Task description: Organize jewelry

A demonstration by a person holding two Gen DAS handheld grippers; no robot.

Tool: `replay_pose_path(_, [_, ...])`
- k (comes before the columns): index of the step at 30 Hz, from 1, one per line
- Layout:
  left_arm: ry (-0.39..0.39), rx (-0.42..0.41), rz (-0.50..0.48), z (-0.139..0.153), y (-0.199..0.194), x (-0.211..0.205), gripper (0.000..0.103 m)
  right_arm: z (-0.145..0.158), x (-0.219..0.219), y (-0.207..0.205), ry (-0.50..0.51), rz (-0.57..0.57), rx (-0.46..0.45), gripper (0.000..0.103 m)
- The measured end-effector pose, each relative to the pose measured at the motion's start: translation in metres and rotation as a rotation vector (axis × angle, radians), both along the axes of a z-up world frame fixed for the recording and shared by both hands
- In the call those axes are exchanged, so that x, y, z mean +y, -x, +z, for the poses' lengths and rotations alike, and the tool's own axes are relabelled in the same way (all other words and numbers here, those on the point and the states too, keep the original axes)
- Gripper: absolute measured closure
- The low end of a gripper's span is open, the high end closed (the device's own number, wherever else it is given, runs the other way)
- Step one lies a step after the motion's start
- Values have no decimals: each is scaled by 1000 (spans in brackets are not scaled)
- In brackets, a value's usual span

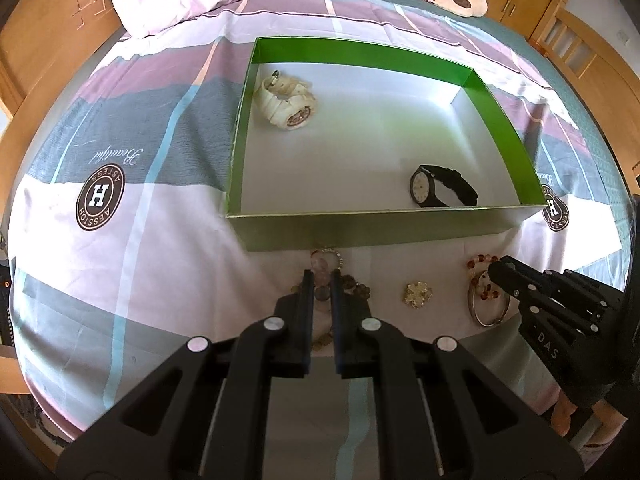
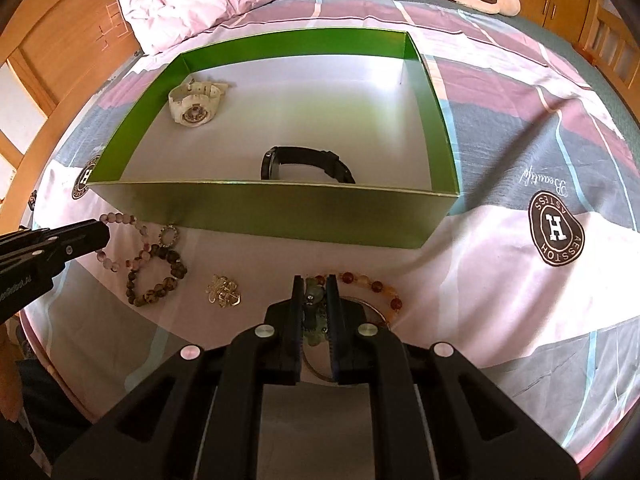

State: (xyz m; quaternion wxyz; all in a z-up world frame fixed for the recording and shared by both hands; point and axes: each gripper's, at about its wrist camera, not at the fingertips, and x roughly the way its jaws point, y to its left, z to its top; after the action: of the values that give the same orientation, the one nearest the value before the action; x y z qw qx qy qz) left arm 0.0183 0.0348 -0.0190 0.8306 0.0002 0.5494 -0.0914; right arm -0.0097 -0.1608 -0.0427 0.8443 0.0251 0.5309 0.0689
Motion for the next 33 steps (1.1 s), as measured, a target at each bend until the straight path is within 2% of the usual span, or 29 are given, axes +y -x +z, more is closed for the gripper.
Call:
replay_pose_path(14, [-22, -56, -1, 9, 5, -1, 95, 8, -1, 2, -15, 1, -33, 93])
replay_pose_path(18, [-66, -82, -4, 11, 6, -5, 95, 8, 0, 3, -12, 8, -36, 93])
replay_pose_path(33, [-75, -108, -10, 15, 8, -8, 95, 7, 3, 3, -5, 19, -35, 93])
